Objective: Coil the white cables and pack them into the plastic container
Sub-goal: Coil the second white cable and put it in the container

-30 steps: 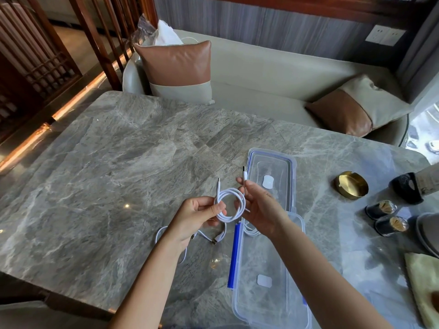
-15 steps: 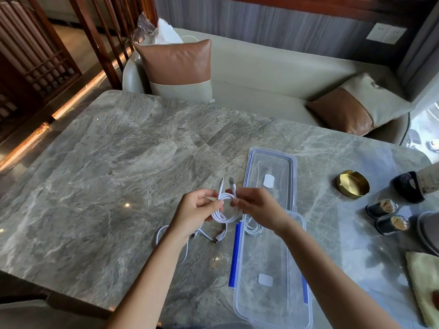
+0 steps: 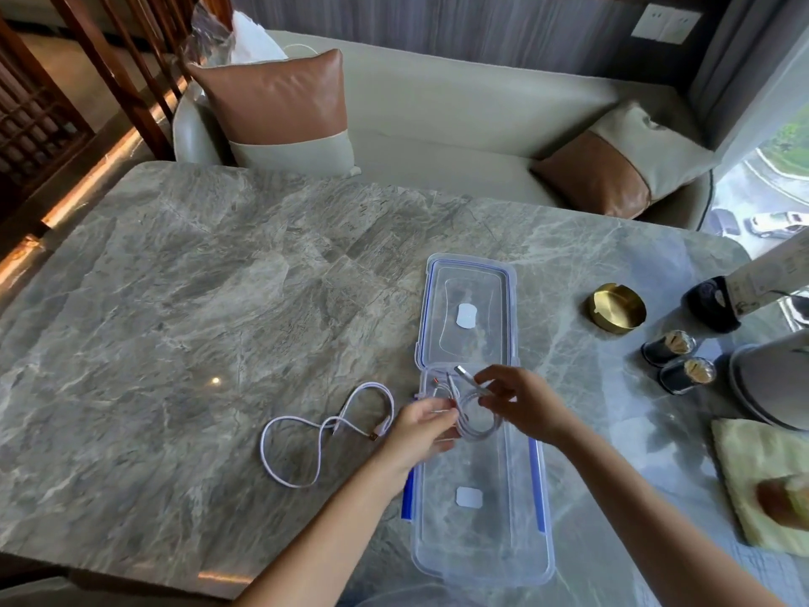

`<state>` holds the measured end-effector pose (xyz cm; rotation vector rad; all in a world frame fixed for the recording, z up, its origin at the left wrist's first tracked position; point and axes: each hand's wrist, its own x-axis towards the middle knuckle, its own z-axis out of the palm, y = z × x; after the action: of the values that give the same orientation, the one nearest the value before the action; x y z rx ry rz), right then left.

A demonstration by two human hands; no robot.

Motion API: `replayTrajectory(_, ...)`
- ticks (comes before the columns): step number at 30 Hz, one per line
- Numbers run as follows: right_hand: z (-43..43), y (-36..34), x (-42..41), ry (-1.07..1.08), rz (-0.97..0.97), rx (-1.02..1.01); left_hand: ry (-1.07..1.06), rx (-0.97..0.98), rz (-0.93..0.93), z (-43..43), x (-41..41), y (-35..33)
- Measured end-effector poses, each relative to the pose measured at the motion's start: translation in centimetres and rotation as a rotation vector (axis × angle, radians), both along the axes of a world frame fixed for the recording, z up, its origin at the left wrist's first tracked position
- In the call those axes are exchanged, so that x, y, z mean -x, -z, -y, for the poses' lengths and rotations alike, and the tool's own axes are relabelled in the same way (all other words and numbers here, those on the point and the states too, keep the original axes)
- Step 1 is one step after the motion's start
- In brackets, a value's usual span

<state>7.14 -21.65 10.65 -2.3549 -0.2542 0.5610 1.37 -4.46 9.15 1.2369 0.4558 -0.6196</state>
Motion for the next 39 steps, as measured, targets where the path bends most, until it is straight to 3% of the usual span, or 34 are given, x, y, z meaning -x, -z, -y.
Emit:
replayTrajectory(7,0.8,2.8,-1.0,-0.111,0.036,0.487,-0.078,0.166,-0.348,3.4,0.0,3.4)
replayTrajectory(11,-0.2,4.3,-1.9,-0.206,0.040,0.619,-0.141,0.198,-0.451,4.4,-0.5,5.0)
replayTrajectory(18,-0.5,5.4,-2.3,-0.259,0.052,0.680,-0.186,0.210,-0.428,5.5,-1.7,5.0)
replayTrajectory(39,-0.1,4.7,0.1,-0.183,-0.029,0.469,-0.164,0.223,-0.421,6.3,-3.2,5.2)
